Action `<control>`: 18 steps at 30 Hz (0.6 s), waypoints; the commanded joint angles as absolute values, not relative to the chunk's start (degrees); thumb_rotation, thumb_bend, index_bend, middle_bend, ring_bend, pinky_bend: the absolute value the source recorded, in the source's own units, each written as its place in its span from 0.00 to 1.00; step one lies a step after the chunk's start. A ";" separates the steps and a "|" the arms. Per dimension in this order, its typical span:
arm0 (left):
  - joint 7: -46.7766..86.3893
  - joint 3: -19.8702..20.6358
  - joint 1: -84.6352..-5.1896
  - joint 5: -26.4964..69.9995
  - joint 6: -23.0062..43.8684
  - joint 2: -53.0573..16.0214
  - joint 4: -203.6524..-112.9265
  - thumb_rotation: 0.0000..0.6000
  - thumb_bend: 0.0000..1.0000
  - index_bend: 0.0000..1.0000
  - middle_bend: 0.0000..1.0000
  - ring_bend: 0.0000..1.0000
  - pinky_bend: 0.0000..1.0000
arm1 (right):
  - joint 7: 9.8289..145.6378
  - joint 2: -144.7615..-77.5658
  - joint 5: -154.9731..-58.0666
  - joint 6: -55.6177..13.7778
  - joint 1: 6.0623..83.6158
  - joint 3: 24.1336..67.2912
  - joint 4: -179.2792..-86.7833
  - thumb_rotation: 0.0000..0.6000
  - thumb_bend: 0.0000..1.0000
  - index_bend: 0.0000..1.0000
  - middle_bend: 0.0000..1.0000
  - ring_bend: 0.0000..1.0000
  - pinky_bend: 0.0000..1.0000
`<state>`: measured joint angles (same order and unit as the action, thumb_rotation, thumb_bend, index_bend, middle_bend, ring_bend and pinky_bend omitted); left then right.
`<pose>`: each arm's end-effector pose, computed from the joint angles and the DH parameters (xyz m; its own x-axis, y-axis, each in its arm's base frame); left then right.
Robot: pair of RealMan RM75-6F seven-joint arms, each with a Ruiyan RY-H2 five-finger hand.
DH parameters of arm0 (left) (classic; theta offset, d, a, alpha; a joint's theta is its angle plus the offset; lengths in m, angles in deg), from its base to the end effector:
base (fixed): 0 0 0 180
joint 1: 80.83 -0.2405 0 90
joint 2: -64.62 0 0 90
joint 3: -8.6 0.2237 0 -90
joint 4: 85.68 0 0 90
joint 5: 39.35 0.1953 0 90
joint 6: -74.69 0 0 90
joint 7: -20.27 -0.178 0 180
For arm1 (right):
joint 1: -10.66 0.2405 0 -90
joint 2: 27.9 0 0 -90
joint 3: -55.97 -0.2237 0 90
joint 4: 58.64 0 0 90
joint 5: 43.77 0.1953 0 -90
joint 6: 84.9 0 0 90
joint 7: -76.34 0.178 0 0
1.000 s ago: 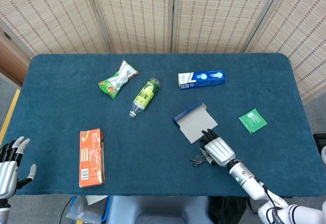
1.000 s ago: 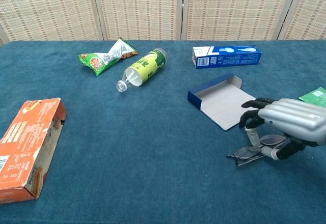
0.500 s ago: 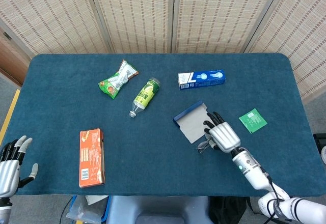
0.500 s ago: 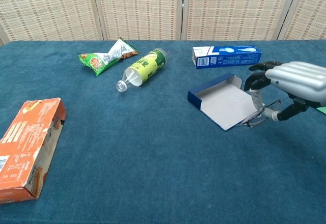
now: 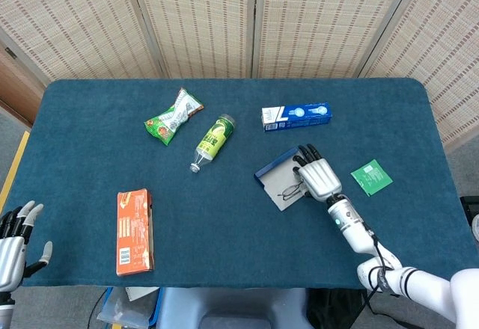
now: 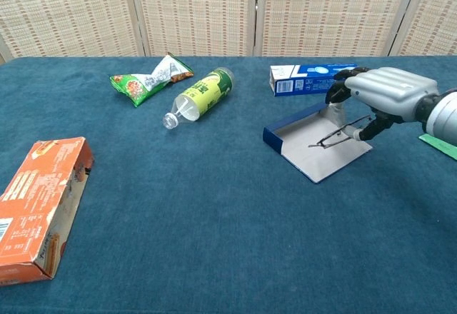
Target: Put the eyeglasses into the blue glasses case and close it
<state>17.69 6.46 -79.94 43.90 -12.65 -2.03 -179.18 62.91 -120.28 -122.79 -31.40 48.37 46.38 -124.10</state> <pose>-0.2886 0.1886 0.1510 0.3764 0.0082 0.9264 0.9215 0.1004 -0.3753 -0.1761 -0.3665 -0.0104 0.6183 -0.1455 0.7723 -0.7514 -0.3975 0.5267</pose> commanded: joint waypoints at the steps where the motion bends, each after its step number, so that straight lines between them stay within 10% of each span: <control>1: 17.69 6.51 -79.97 43.86 -12.58 -2.06 -179.08 1.00 0.42 0.09 0.00 0.00 0.00 | 63.17 -122.57 -122.00 -31.85 49.75 45.66 -121.11 1.00 0.51 0.63 0.21 0.01 0.03; 18: 17.74 6.30 -79.90 44.19 -12.81 -2.16 -179.06 1.00 0.42 0.09 0.00 0.00 0.00 | 64.90 -131.00 -119.73 -34.48 54.07 44.54 -107.86 1.00 0.44 0.02 0.02 0.00 0.01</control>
